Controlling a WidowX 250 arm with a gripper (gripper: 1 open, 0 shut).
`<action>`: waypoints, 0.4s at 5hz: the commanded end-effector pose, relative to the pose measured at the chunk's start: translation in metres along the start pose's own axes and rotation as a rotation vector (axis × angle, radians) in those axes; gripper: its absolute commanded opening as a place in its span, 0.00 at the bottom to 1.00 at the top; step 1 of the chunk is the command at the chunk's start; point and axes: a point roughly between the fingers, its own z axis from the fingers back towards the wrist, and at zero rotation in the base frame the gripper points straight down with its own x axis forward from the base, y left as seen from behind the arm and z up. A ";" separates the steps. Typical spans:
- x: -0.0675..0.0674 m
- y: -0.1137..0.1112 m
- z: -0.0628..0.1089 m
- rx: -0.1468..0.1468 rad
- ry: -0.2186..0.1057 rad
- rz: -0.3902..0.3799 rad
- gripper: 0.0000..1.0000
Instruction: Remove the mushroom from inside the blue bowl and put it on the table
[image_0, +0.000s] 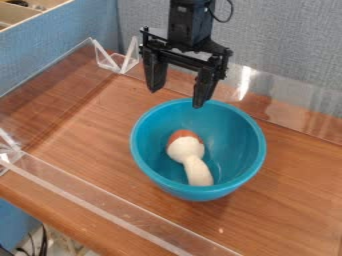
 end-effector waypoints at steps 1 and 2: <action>0.009 -0.004 -0.007 -0.015 -0.001 0.099 1.00; 0.014 -0.008 -0.024 -0.030 0.000 0.180 1.00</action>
